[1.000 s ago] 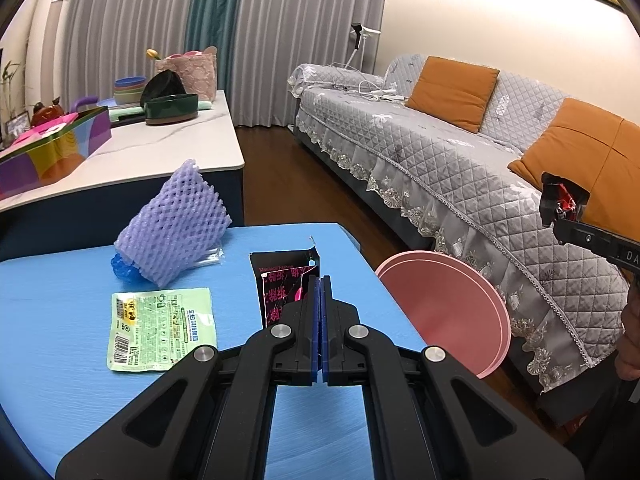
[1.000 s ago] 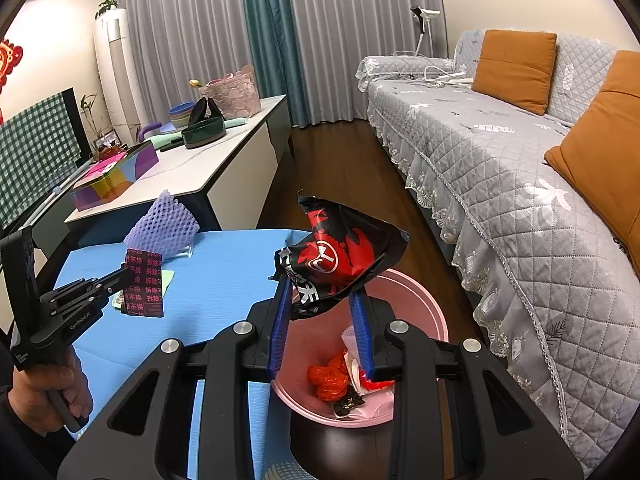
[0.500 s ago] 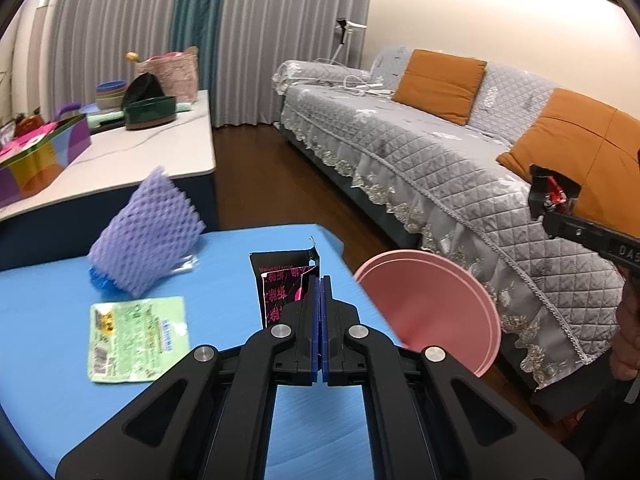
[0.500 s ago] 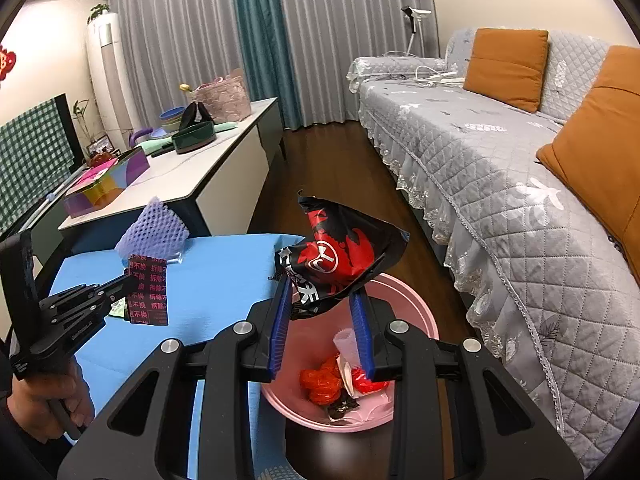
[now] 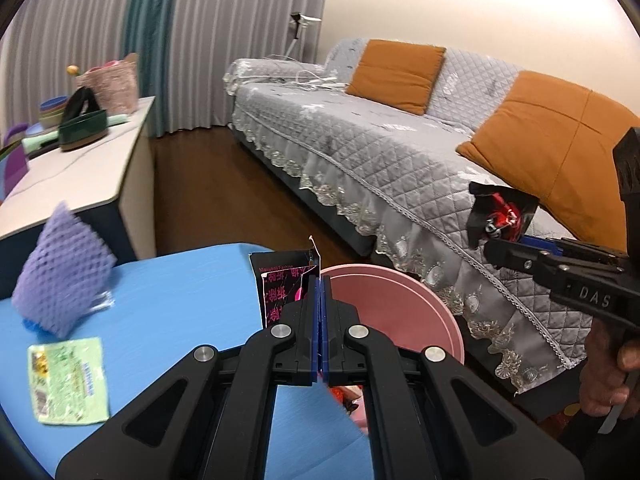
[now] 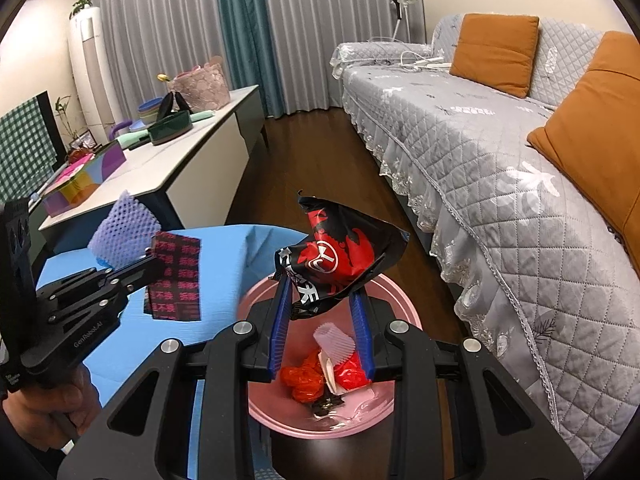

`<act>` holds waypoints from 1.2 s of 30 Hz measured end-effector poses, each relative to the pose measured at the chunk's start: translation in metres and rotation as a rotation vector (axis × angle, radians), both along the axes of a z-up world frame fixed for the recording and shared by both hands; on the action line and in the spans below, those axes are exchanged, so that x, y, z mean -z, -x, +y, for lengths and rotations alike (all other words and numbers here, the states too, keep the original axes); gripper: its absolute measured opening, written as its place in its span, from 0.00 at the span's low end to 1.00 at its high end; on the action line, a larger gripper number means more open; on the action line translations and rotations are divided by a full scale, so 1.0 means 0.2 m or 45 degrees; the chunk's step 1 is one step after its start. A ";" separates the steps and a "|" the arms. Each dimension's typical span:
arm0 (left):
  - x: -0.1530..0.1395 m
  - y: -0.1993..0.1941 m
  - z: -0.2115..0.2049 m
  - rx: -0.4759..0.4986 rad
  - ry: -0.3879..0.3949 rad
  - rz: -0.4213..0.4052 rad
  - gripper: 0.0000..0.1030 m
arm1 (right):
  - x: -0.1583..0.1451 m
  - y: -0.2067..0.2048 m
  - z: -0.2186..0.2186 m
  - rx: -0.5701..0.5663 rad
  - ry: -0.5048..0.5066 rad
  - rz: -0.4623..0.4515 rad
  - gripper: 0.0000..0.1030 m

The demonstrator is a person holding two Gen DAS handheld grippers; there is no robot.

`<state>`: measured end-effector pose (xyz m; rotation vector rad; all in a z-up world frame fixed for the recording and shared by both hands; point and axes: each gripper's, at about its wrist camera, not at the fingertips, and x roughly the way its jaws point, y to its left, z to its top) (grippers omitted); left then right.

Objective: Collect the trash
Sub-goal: 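Open both tools to drop the packet and wrapper into the basin, then move both open tools back over the table toward the green sachet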

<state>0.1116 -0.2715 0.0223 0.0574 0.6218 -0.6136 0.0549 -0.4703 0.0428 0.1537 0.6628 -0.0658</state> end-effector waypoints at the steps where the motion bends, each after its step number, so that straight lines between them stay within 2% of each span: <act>1: 0.00 -0.01 -0.02 0.010 -0.004 0.001 0.00 | 0.01 -0.01 -0.01 0.005 -0.001 0.003 0.29; 10: 0.05 -0.10 -0.18 0.081 -0.045 0.025 0.00 | 0.04 -0.06 -0.09 0.055 -0.014 0.008 0.30; 12: 0.06 -0.12 -0.21 0.113 -0.065 0.045 0.01 | 0.05 -0.07 -0.10 0.074 -0.008 0.015 0.36; 13: 0.06 -0.12 -0.22 0.116 -0.084 0.051 0.03 | 0.05 -0.08 -0.11 0.095 -0.005 0.023 0.42; 14: 0.07 -0.12 -0.21 0.109 -0.093 0.053 0.12 | 0.05 -0.08 -0.12 0.111 -0.007 0.022 0.52; 16: 0.07 -0.13 -0.17 0.082 -0.073 0.070 0.24 | 0.05 -0.08 -0.14 0.129 -0.010 0.021 0.53; 22: 0.03 -0.09 -0.02 0.024 -0.043 0.077 0.24 | 0.05 -0.08 -0.13 0.137 -0.009 0.023 0.54; 32: -0.16 0.07 0.38 -0.065 -0.015 -0.009 0.24 | -0.03 -0.06 0.04 0.100 -0.009 -0.035 0.54; 36: -0.19 0.11 0.55 -0.132 -0.007 -0.041 0.24 | -0.07 -0.06 0.13 0.079 -0.021 -0.067 0.54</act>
